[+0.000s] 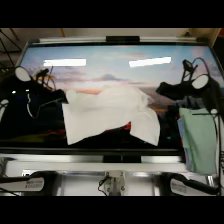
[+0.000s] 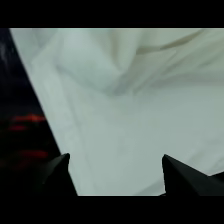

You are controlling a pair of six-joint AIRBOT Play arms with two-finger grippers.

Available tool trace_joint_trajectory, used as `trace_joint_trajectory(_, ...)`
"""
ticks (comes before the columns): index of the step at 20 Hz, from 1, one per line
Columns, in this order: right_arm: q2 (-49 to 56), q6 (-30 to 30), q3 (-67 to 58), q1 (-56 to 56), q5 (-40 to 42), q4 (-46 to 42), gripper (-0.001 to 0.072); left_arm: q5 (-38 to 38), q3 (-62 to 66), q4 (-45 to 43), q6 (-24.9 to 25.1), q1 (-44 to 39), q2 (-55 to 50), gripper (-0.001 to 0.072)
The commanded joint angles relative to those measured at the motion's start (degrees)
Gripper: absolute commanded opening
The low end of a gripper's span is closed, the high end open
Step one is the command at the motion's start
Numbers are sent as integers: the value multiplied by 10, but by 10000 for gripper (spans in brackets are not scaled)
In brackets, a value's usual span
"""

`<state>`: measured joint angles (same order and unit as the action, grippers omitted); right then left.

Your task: Fold the shirts.

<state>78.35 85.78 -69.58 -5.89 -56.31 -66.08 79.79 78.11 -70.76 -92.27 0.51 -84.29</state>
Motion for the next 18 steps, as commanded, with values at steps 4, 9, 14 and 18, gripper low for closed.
trace_joint_trajectory(4, -22, -62, -1, -98, -203, -72, 554, 0, -292, 14, 38, 76, 175, 665)
trace_joint_trajectory(9, -20, -76, 32, -70, -191, -56, 557, -132, -478, 146, 73, 73, 214, 665)
trace_joint_trajectory(14, -10, -77, 32, -56, -183, -46, 574, -205, -490, 168, 72, 22, 195, 664)
trace_joint_trajectory(18, -10, -79, 38, -44, -170, -47, 618, -214, -490, 169, 69, 2, 155, 575)
